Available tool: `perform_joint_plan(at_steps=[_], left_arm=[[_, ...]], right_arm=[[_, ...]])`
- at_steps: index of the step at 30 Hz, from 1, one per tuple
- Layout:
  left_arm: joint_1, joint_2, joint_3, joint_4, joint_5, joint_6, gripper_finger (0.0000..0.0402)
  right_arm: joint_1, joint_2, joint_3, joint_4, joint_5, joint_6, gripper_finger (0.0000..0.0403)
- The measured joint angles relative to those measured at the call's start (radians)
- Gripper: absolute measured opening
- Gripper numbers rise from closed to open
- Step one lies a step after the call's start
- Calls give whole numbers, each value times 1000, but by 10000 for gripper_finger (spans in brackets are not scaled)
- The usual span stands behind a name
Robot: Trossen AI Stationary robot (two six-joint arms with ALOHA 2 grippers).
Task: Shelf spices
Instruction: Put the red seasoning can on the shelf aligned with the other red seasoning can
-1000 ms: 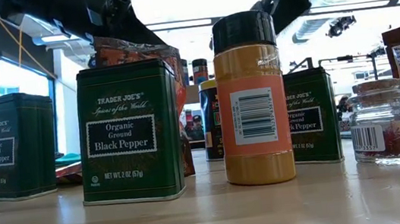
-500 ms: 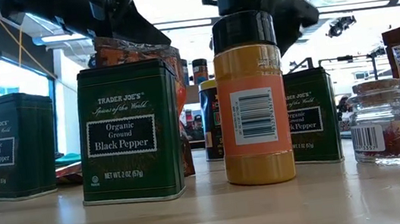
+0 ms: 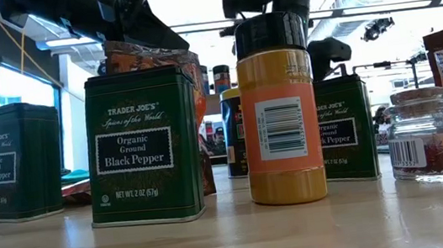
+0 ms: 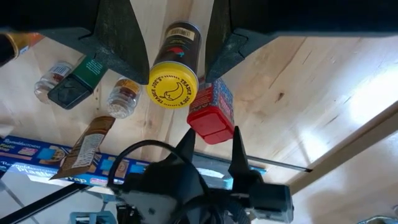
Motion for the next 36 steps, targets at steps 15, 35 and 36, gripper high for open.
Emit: perform_joint_plan(at_steps=[15, 35, 36], left_arm=[[-5, 0, 0, -1, 2, -7, 151], [-6, 1, 0, -1, 2, -7, 151], [-6, 1, 0, -1, 2, -7, 151]], right_arm=[[3, 29, -1, -12, -43, 158, 213], [48, -40, 4, -102, -128, 400, 85], [52, -40, 4, -103, -131, 412, 85]])
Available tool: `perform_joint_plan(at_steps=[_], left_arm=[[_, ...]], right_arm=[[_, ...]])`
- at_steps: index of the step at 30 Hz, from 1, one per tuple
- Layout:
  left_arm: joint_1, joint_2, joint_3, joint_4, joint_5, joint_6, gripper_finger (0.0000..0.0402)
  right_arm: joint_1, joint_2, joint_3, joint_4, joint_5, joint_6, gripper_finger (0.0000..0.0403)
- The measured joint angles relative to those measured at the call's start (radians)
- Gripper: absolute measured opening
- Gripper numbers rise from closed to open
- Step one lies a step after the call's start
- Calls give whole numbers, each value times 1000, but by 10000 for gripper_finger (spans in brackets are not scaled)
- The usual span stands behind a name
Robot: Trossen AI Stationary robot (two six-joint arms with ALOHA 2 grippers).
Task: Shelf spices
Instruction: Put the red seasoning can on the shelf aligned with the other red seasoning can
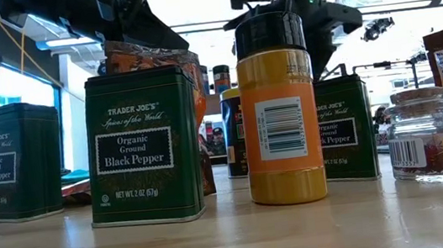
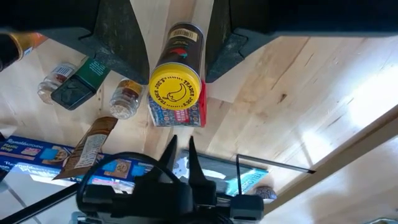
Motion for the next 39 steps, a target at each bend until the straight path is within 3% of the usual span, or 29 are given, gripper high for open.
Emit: perform_joint_plan(at_steps=[6, 10, 15, 22, 26, 33, 39], left_arm=[[-2, 0, 0, 0, 0, 1, 151], [-6, 0, 0, 0, -1, 9, 151], [-6, 0, 0, 1, -1, 25, 151], [1, 0, 0, 6, -1, 55, 151], [10, 0, 0, 7, -1, 54, 151], [10, 0, 0, 8, -1, 54, 151], [10, 0, 0, 8, 0, 53, 151]], right_arm=[[9, -8, -10, -53, -24, 108, 85], [26, -112, -137, -14, -8, 239, 85], [69, -331, -394, 186, 91, 511, 85], [81, -498, -669, 564, 43, 869, 93], [79, -488, -741, 734, -11, 933, 135], [14, -455, -758, 757, 4, 980, 253], [-20, -412, -758, 771, 5, 1096, 283]])
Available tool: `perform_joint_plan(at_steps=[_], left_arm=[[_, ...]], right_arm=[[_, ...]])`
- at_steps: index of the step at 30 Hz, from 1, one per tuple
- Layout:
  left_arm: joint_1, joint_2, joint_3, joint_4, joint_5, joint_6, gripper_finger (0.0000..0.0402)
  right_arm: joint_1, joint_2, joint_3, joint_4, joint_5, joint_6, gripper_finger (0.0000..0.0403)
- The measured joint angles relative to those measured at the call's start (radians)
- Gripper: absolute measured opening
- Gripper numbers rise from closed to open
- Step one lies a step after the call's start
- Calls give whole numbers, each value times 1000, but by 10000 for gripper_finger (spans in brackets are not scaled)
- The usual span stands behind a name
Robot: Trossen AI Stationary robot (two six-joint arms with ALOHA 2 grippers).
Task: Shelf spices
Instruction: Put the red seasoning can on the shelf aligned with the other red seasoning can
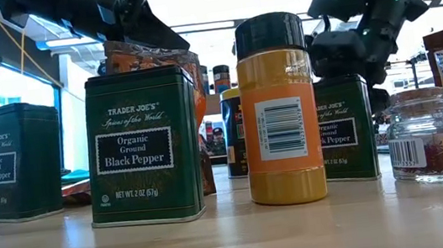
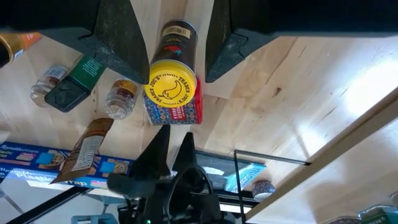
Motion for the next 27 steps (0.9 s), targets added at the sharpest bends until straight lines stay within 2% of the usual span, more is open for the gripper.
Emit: perform_joint_plan(at_steps=[11, 14, 17, 27], left_arm=[[0, 0, 0, -4, 0, 1, 151], [0, 0, 0, -6, 0, 1, 151], [0, 0, 0, -6, 0, 1, 151], [0, 0, 0, -7, 0, 0, 151]], right_arm=[[0, 149, 5, 177, -9, 47, 283], [1, 171, 6, 202, -8, 42, 272], [1, 183, 7, 213, -8, 41, 247], [1, 137, 3, 163, 39, -5, 121]])
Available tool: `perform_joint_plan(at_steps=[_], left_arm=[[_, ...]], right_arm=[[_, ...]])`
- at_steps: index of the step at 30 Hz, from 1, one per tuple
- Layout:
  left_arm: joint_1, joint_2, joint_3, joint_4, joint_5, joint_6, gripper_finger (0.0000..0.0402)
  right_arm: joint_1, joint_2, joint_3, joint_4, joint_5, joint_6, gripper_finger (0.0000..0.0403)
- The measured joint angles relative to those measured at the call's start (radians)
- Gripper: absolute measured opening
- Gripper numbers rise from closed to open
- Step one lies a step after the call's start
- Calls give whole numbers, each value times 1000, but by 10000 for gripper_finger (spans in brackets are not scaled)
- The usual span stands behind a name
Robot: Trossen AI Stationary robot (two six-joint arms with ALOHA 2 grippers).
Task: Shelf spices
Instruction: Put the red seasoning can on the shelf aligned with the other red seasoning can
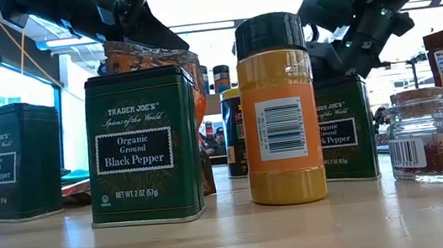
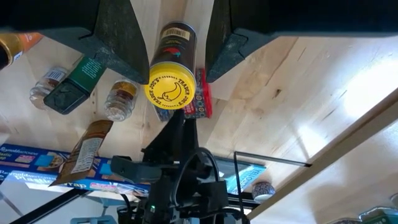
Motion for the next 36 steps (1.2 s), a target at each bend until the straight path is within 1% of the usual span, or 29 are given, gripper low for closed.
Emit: perform_joint_plan(at_steps=[4, 10, 12, 15, 20, 21, 23, 29, 32, 36], left_arm=[[0, 0, 0, 0, 0, 0, 151], [0, 0, 0, 0, 0, 0, 151], [0, 0, 0, 3, 0, 0, 151], [0, -1, 0, 11, 2, -1, 151], [1, 21, 15, 54, 37, -8, 148], [10, 38, 33, 51, 52, -10, 146], [41, 77, 87, 48, 121, -3, 139], [133, 251, 298, -24, 270, 74, 112], [172, 339, 408, -80, 315, 87, 101], [210, 459, 527, -159, 357, 95, 87]], right_arm=[[20, -54, -1, -81, 58, -25, 107], [82, -160, -7, -252, 208, -13, 106], [104, -193, -8, -270, 244, -17, 106], [131, -243, -7, -257, 257, -43, 106], [176, -307, -5, -257, 257, -96, 106], [183, -316, -5, -261, 260, -96, 106], [193, -333, -5, -281, 272, -96, 106], [218, -349, -4, -342, 302, -87, 106], [234, -345, -4, -373, 301, -61, 106], [281, -345, -4, -389, 297, -68, 106]])
